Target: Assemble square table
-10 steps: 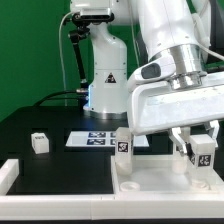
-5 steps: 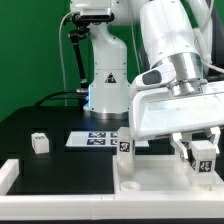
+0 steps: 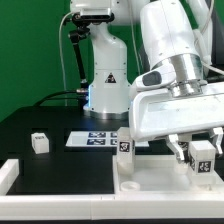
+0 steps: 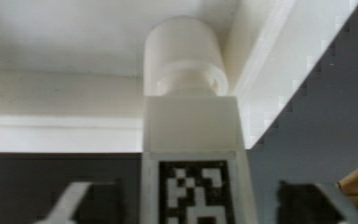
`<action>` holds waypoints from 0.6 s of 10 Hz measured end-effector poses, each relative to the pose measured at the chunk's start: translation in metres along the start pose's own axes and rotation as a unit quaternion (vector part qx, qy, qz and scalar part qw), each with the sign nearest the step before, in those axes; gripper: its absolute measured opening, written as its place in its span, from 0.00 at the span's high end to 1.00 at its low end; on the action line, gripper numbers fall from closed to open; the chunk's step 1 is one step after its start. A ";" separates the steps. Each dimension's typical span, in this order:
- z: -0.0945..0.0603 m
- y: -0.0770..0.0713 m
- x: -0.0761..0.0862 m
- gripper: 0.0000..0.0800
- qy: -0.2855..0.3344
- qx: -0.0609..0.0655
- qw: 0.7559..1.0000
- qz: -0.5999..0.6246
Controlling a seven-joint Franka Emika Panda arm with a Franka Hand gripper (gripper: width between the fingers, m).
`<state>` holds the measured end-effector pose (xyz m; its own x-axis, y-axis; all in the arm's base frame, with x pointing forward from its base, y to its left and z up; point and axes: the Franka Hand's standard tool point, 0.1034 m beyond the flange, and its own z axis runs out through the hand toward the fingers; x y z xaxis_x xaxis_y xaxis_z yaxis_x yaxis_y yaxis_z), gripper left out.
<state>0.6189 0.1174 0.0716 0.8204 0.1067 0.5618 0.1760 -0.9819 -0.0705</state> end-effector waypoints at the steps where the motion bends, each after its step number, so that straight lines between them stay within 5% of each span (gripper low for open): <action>1: 0.000 0.000 0.000 0.24 0.000 0.000 1.000 0.000; 6: 0.001 0.000 -0.001 0.19 -0.001 0.000 1.000 0.000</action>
Offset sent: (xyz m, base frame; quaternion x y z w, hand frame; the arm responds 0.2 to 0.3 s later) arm 0.0000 0.0000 0.0000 0.0000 0.0000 0.0000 1.0000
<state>0.6183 0.1174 0.0704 0.8215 0.1066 0.5601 0.1758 -0.9819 -0.0710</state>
